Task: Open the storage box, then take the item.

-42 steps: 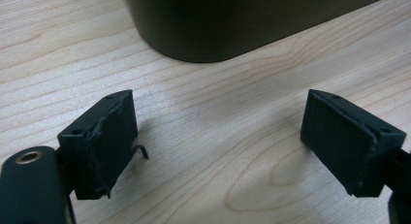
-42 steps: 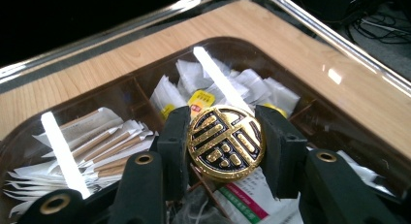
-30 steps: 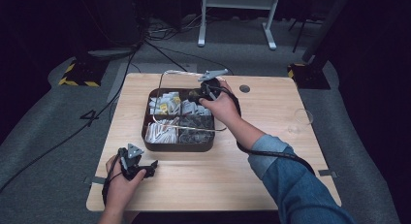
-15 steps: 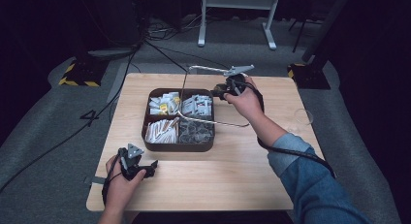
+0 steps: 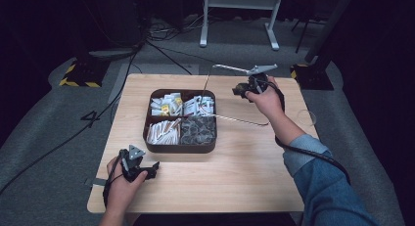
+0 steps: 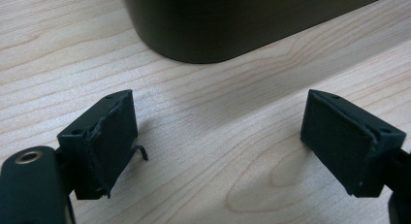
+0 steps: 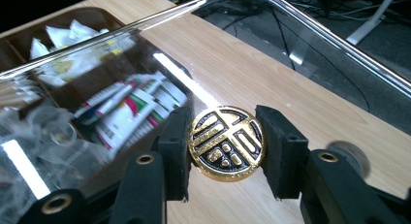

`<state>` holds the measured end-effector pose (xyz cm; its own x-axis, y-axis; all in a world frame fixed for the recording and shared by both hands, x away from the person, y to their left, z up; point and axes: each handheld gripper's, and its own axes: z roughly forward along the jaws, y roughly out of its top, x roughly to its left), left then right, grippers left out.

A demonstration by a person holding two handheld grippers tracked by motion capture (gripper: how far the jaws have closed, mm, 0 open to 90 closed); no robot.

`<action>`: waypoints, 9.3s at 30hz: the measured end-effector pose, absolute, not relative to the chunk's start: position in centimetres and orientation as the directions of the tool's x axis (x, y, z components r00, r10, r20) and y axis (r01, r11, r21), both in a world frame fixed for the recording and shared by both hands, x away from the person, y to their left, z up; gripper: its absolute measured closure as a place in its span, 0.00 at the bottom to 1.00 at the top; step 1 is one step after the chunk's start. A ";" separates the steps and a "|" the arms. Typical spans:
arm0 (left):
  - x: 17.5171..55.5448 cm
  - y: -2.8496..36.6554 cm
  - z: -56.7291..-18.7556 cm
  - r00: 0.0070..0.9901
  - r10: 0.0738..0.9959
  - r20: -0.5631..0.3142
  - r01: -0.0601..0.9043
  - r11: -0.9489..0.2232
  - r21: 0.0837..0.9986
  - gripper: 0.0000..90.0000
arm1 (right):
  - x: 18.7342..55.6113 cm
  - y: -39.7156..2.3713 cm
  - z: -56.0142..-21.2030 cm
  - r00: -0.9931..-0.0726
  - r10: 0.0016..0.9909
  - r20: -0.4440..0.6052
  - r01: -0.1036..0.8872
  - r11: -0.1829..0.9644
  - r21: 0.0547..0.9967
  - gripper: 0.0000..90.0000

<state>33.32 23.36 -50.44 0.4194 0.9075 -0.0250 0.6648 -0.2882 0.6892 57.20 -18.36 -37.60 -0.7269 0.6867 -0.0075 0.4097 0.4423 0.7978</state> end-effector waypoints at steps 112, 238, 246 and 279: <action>32.4 23.4 -50.3 0.403 0.915 -0.010 0.662 -0.284 0.693 0.21 | 59.2 -24.1 -44.2 -0.513 0.856 0.055 0.538 0.271 0.798 0.48; 33.6 23.0 -50.5 0.404 0.914 -0.025 0.679 -0.281 0.678 0.08 | 47.4 -8.2 -39.6 -0.926 0.363 0.101 0.270 0.453 0.850 0.78; 33.7 23.0 -50.5 0.399 0.917 -0.026 0.681 -0.277 0.678 0.08 | 46.4 -11.2 -37.6 -0.920 0.380 0.095 0.256 0.399 0.880 0.78; 33.9 22.7 -50.5 0.380 0.925 -0.028 0.688 -0.262 0.677 0.07 | 45.9 -26.0 -33.3 -0.791 0.610 0.041 0.291 0.317 0.903 0.78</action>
<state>33.93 22.71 -50.48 0.3802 0.9245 -0.0278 0.6877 -0.2625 0.6769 45.86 -26.02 -33.29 -0.7911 0.6103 0.0410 0.2914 0.3171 0.9025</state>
